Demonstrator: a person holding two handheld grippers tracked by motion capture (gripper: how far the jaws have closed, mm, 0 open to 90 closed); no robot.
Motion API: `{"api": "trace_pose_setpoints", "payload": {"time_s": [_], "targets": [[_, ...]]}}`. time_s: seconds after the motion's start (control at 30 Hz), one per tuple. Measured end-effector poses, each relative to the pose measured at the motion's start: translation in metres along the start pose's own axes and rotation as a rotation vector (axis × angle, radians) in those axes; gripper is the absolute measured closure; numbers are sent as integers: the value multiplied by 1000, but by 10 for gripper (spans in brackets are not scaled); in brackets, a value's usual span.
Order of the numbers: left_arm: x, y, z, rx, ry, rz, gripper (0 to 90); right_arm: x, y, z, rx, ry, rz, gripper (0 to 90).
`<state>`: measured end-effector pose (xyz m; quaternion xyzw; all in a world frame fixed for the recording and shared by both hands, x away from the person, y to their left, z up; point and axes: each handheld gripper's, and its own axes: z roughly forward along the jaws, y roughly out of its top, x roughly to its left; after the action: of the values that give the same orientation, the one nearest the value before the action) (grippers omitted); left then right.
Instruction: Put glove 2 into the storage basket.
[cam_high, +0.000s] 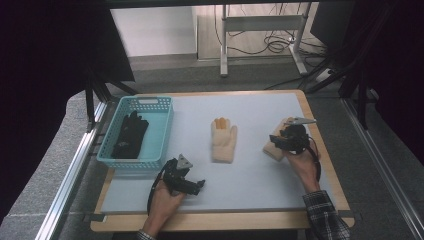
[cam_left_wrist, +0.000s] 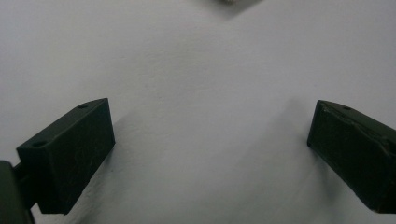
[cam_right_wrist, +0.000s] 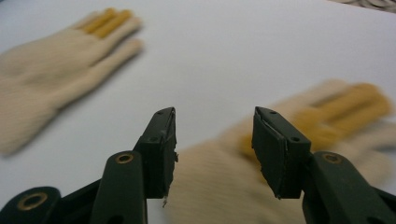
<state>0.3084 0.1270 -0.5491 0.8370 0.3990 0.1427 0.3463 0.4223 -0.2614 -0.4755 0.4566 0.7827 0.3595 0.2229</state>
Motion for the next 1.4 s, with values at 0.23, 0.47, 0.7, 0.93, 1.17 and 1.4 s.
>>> {"api": "trace_pose_setpoints", "payload": {"time_s": [0.23,0.47,0.7,0.93,1.17,1.4], "targets": [[0,0,0,0,0,0,10,-25,-9,6,32,-46,62,460],[0,0,0,-1,0,0,9,-28,-18,33,56,-50,111,391],[0,0,0,-1,0,0,9,-22,-19,39,66,-105,59,593],[0,0,0,-1,0,-1,9,-13,-8,19,7,-67,-6,595],[0,0,0,1,0,0,9,5,11,5,-30,-5,-58,591],[0,0,0,1,0,1,9,41,35,2,-67,103,-154,591]]}}
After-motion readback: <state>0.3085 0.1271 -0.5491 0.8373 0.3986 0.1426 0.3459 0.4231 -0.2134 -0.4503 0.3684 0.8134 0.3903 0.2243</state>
